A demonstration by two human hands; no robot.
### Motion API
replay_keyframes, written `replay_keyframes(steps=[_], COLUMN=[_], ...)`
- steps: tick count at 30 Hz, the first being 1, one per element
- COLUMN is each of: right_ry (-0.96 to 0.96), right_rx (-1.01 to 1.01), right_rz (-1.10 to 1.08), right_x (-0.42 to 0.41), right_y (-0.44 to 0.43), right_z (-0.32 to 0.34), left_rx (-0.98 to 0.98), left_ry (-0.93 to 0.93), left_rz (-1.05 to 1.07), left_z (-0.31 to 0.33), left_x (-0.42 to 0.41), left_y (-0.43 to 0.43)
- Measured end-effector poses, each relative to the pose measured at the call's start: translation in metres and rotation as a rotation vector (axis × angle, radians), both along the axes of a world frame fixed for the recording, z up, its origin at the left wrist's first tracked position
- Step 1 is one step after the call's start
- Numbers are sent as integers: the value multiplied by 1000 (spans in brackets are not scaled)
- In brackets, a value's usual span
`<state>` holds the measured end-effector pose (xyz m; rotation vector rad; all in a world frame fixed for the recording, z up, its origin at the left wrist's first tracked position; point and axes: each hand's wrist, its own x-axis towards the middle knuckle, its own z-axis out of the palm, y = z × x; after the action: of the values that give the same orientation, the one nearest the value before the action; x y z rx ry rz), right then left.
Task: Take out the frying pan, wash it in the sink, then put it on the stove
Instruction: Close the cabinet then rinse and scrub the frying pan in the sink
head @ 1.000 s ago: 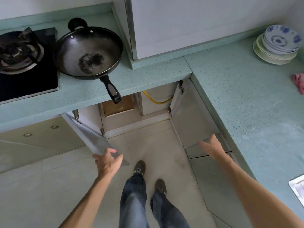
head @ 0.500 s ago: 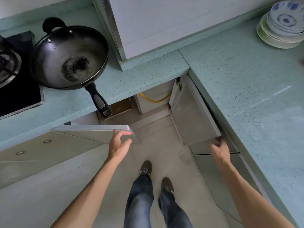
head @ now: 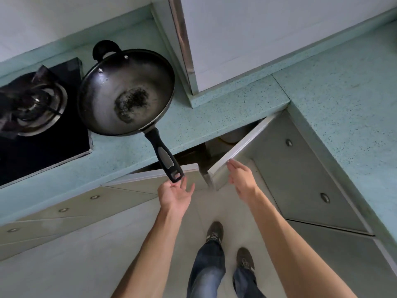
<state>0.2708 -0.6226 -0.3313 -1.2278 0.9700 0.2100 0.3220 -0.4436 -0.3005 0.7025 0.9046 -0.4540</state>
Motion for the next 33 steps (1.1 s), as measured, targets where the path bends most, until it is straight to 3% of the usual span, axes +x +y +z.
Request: replay_keyframes(steps=[12,16,23,29,33], right_ry=[-75,-19,-10,-80,-80], right_rx=[167,113,-84,-46,-244], right_rz=[-180,-48,263,542,726], right_x=[76,77,75,78,95], right_y=[31,23,13,51,83], right_z=[-17,-24,28,113,145], left_rx=[-14,15,123,199,221], left_ry=[-53,-64,-16,-68,-135], left_rz=[-38,-93,-459,-365,-266], left_z=[-38,-46,4,51,79], left_x=[57,61,75,87,117], left_y=[3,6,51,80,89])
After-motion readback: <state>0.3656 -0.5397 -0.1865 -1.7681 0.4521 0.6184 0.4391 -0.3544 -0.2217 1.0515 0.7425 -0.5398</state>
